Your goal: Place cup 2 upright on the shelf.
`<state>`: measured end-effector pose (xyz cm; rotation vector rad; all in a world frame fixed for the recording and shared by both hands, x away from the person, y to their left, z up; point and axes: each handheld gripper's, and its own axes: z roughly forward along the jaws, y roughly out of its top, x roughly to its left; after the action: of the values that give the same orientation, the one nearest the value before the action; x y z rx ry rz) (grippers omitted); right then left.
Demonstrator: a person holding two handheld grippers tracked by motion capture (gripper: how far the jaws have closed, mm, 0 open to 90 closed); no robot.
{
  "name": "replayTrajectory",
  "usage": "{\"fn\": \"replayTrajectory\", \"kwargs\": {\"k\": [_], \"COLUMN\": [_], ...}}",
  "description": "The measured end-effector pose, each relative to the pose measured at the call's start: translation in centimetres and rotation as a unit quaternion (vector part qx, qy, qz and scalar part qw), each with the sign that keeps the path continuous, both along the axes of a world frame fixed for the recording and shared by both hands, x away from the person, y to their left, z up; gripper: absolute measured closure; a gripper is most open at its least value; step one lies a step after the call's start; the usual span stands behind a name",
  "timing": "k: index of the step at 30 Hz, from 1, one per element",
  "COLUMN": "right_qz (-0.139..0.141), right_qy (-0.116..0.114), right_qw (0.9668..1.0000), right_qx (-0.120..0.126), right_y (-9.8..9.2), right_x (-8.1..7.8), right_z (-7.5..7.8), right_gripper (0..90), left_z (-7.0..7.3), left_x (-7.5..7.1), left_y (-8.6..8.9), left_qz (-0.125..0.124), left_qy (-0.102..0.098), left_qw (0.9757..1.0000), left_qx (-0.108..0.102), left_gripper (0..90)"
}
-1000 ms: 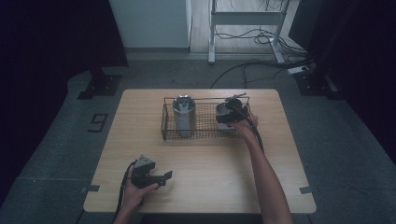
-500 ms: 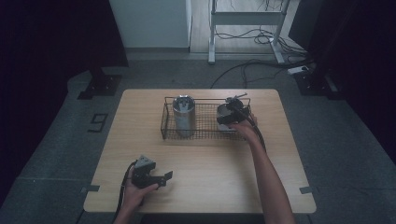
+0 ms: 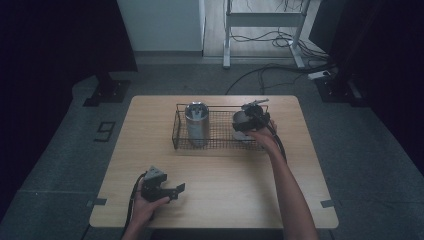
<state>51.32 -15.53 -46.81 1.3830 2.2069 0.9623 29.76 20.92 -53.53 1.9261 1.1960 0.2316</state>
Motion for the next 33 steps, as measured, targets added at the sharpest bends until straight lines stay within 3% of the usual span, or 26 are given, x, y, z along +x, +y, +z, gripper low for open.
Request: {"fn": "replayTrajectory", "kwargs": {"k": [18,33], "right_qz": [-0.004,-0.014], "right_qy": [-0.040,-0.065], "right_qw": [0.9984,0.9957], "right_qx": [0.040,0.064], "right_y": [-0.9,-3.0], "right_x": [-1.5,-4.7], "right_z": [1.3,1.9], "right_gripper": [0.0,1.3], "left_z": [-0.1,0.2], "left_x": [0.0,-0.3], "left_y": [0.2,0.1], "left_qz": [0.003,-0.002], "left_qy": [0.002,-0.003], "left_qw": [1.0000,1.0000], "left_qx": [0.001,0.001], "left_gripper": [9.2,9.2]}}
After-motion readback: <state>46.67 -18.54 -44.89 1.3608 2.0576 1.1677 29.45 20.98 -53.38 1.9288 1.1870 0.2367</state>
